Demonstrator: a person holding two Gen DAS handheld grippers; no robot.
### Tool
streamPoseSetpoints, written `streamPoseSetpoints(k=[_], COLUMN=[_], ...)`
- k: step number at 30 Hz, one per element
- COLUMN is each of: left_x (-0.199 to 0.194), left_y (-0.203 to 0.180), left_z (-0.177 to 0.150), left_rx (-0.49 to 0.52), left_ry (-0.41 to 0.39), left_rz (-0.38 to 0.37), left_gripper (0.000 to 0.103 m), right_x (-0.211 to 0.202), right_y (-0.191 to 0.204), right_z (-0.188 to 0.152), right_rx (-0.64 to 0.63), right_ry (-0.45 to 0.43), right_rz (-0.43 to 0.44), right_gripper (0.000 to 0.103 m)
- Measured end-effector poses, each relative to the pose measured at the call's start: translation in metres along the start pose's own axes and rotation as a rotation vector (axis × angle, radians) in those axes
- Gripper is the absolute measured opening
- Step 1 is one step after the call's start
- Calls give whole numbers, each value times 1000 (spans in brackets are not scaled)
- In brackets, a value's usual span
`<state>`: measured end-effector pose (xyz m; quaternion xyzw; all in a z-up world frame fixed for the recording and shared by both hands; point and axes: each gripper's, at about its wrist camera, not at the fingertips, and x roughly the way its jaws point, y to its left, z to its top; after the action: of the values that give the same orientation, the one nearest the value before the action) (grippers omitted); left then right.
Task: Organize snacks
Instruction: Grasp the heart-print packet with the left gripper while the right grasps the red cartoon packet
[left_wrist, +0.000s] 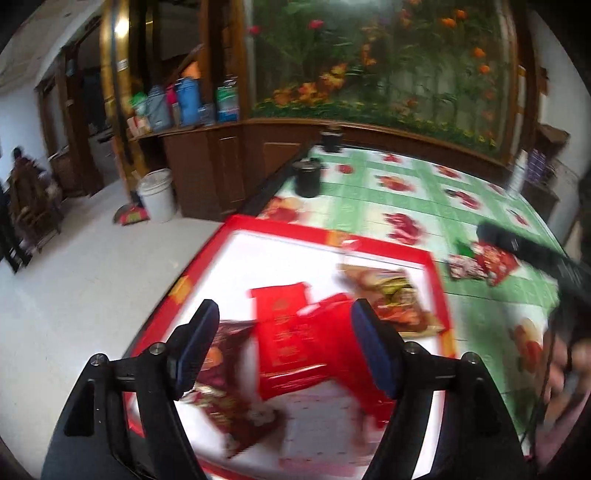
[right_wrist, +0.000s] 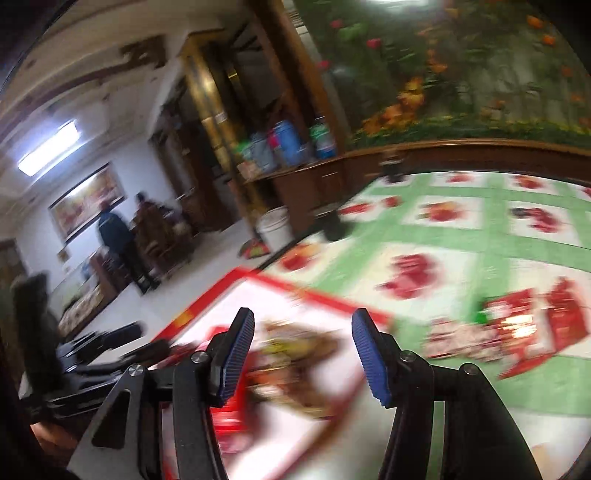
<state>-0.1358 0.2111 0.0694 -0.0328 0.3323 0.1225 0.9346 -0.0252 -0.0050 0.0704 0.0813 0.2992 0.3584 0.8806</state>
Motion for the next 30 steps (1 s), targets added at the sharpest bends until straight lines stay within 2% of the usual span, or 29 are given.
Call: streamPoseSetpoints(k=[2, 5, 8, 11, 15, 18, 23, 28, 29, 30], left_x=[1, 4, 8, 16, 32, 51, 68, 70, 70, 71], left_y=[-19, -51, -85, -113, -141, -153, -170, -190, -195, -198], left_z=[5, 11, 19, 28, 39, 42, 39, 38, 38, 39], left_rx=[43, 123, 219, 305, 420, 476, 545, 666, 691, 707], left_ry=[6, 8, 15, 27, 34, 84, 129, 118, 116, 115], left_rz=[-41, -95, -160, -213, -250, -267, -265, -292, -300, -305], left_gripper=[74, 74, 74, 74, 74, 74, 73, 73, 73, 73], right_x=[-7, -8, 2, 16, 23, 26, 17, 37, 43, 43], right_y=[-43, -95, -127, -132, -128, -126, -126, -130, -132, -131], right_z=[9, 13, 10, 7, 8, 9, 12, 5, 2, 2], right_rx=[73, 154, 241, 246, 216, 191, 144, 98, 91, 65], right_ry=[-1, 47, 125, 179, 188, 200, 171, 245, 267, 252], right_rz=[-42, -64, 0, 9, -21, -80, -152, -211, -228, -241], right_gripper=[58, 58, 58, 55, 54, 42, 46, 47, 46, 43])
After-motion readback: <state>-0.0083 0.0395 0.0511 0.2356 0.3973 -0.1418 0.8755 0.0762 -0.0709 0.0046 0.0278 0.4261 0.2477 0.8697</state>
